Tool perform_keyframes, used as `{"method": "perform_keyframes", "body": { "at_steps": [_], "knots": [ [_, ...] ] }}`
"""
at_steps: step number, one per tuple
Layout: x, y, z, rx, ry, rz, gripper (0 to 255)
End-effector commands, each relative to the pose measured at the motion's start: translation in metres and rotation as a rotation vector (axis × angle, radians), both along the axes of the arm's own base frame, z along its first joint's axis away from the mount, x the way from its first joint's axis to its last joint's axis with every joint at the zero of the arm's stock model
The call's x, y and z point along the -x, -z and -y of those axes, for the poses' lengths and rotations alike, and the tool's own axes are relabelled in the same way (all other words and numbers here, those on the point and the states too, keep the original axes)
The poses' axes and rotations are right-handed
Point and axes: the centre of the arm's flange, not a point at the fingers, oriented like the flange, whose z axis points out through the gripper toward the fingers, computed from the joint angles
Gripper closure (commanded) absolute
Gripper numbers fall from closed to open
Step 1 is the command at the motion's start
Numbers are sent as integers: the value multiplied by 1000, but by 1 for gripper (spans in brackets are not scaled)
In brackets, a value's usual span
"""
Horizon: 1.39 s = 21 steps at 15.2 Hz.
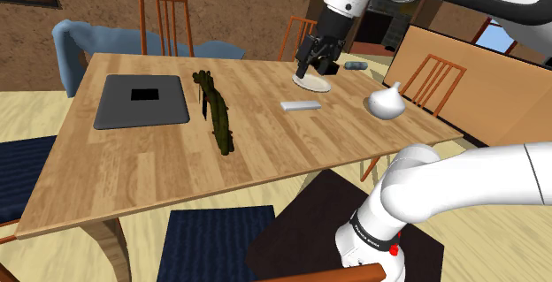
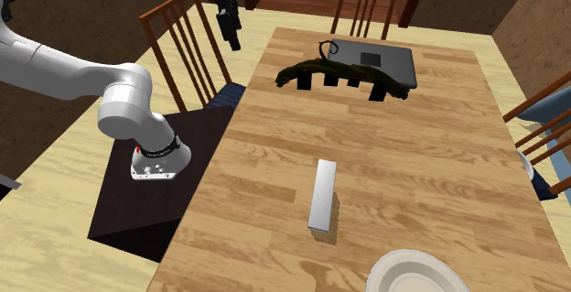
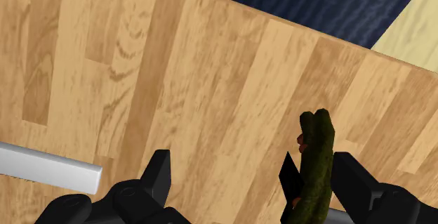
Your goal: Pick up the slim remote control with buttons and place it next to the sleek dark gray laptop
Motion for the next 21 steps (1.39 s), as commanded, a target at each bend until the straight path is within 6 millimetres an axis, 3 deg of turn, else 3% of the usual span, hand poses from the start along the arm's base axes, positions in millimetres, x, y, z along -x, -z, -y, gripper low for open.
{"method": "perform_keyframes", "body": {
  "at_steps": [1, 11, 21],
  "knots": [
    [0, 0, 0, 0, 0, 0, 0],
    [-17, 71, 112, 21, -298, -32, 0],
    [-64, 141, 216, 41, -597, -64, 0]
  ]
}}
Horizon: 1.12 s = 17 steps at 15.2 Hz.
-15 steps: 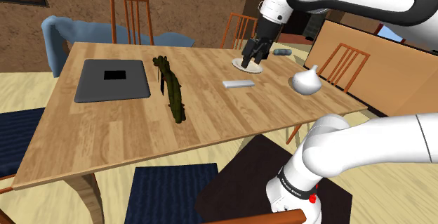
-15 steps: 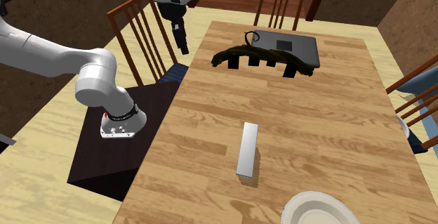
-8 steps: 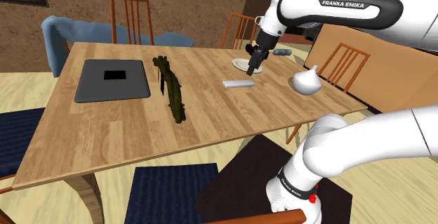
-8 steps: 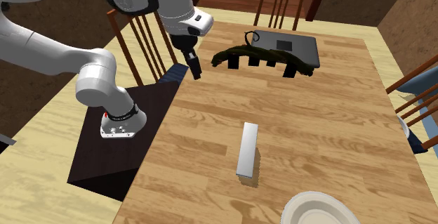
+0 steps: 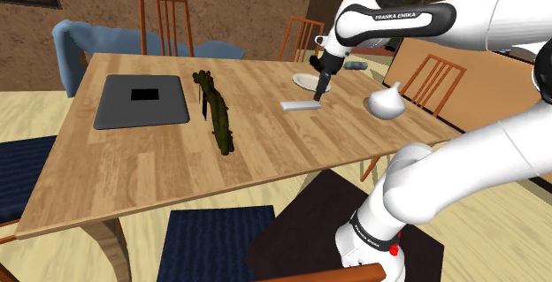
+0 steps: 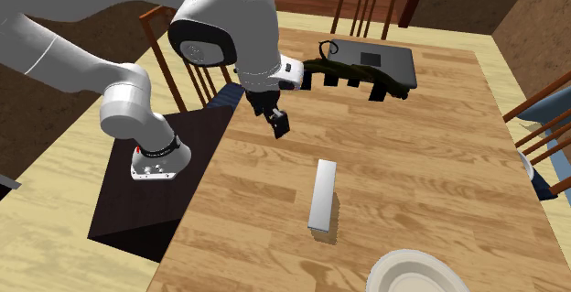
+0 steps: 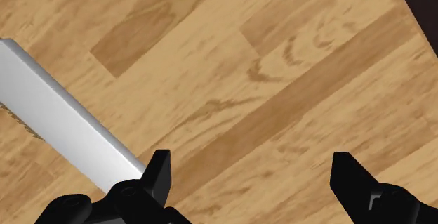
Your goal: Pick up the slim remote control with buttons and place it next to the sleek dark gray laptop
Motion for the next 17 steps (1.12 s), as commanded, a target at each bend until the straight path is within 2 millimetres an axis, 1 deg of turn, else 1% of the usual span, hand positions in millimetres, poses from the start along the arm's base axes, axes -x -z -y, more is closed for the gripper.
{"method": "perform_keyframes", "body": {
  "at_steps": [1, 6, 11, 16, 17],
  "knots": [
    [-14, 14, 24, 6, -65, -6, 0],
    [-49, 49, 69, 17, -214, -22, 0],
    [-89, 84, 109, 27, -363, -38, 0],
    [-135, 119, 143, 37, -513, -54, 0],
    [-136, 120, 144, 37, -517, -55, 0]
  ]
}}
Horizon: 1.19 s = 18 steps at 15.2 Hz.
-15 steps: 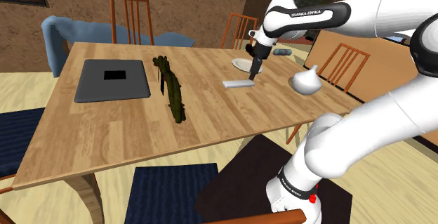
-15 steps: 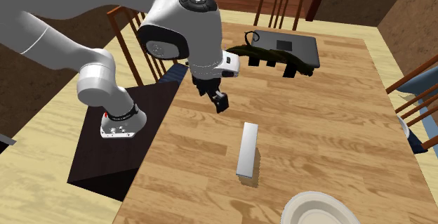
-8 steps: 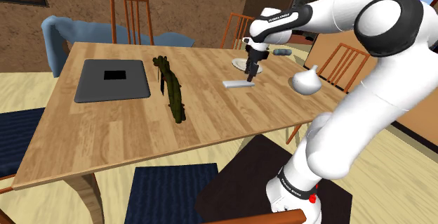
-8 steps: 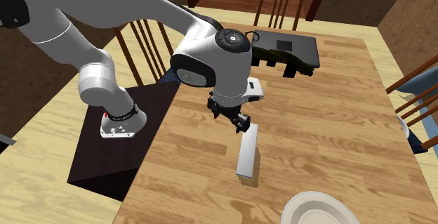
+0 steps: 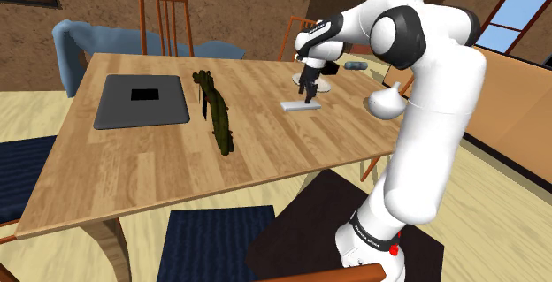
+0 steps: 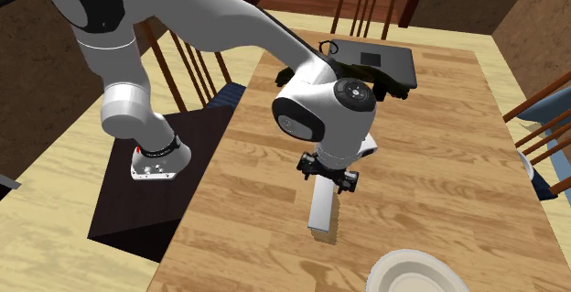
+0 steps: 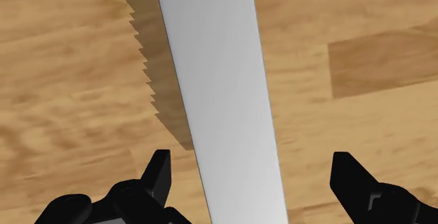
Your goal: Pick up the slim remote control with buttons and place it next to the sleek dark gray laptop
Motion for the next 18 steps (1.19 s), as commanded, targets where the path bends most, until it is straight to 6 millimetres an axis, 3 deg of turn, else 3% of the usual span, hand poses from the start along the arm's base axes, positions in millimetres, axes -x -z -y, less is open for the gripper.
{"method": "perform_keyframes", "body": {
  "at_steps": [1, 7, 15, 16, 18],
  "knots": [
    [-6, 11, 4, 0, -21, -1, 0],
    [-6, 46, 4, 0, -21, -1, 0],
    [-6, 46, 4, 0, -21, -1, 0],
    [-6, 46, 4, 0, -21, -1, 255],
    [-6, 46, 4, 0, -21, -1, 255]
  ]
}}
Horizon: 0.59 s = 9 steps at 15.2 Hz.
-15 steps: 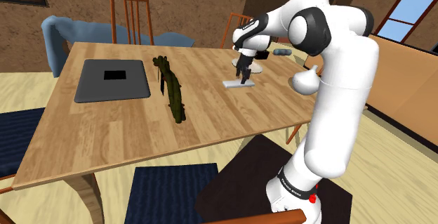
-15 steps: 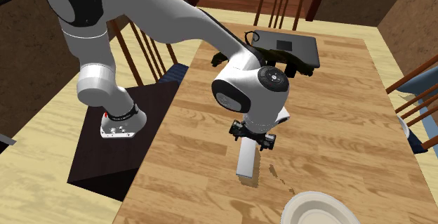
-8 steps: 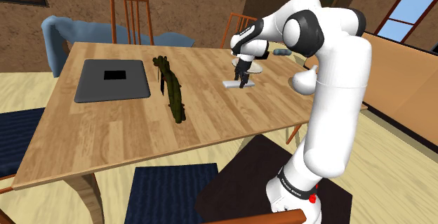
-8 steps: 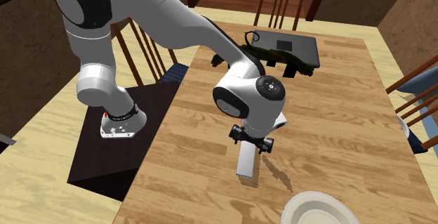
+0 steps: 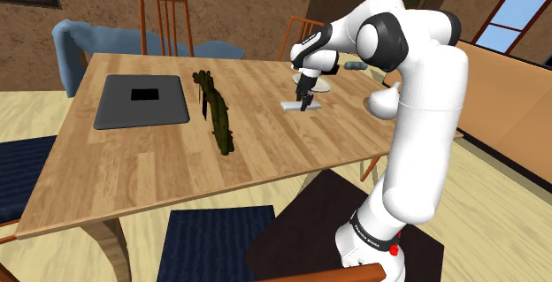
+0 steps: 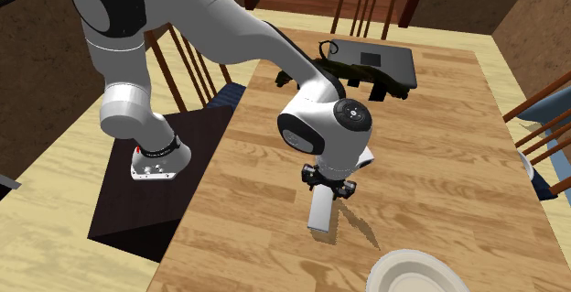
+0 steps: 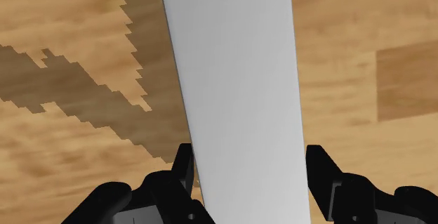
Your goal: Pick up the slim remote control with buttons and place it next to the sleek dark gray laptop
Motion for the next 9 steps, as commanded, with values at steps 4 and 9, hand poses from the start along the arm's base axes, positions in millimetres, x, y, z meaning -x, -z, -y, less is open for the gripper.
{"method": "perform_keyframes", "body": {
  "at_steps": [4, 9],
  "knots": [
    [0, 1, 0, 0, 0, -1, 255],
    [0, -10, 0, 0, 0, -1, 255]
  ]
}}
